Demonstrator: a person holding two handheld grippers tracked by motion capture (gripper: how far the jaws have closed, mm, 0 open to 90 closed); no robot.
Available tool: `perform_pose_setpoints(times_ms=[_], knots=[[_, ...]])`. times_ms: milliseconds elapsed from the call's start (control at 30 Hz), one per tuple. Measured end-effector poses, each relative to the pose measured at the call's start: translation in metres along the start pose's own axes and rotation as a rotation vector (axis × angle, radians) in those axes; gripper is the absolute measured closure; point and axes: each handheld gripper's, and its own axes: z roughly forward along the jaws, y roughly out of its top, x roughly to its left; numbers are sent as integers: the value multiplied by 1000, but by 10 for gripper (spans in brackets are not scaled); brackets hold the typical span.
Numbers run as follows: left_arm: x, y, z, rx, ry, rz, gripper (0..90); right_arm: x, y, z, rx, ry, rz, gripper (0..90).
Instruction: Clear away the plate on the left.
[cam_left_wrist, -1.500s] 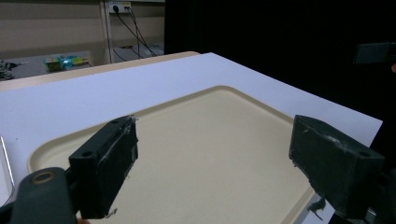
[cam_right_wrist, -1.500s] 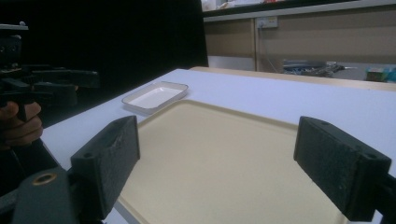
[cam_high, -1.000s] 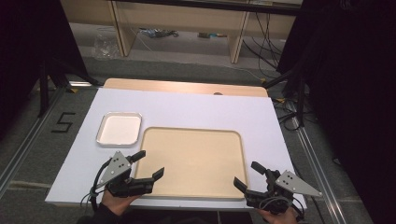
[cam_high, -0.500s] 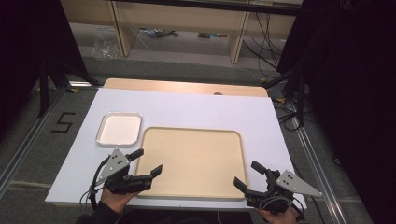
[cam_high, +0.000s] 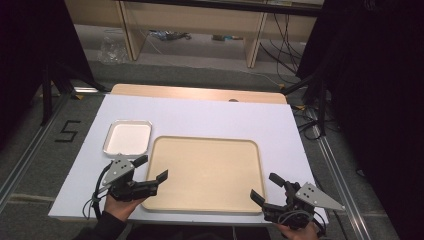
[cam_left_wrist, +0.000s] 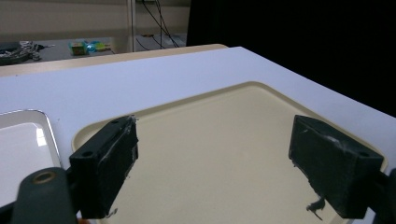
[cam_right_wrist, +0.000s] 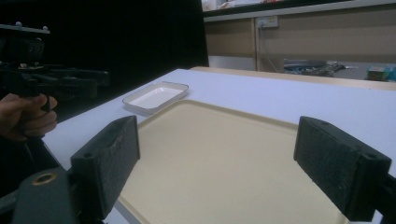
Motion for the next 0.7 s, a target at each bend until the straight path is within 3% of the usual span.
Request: perform_pose_setpoints(times_ms=[300,533,667,700], knots=[[9,0,1,11,27,-6,155,-2,0,0,-12,-1,-19,153],[19,1,1,15,53,-18,155,0,0,0,-8,1,0,153],[26,2,2,21,73,-24,155,-2,0,0,-11,1,-18,153],[28,2,3,19,80,-26,155,0,0,0,-12,-2,1,153]])
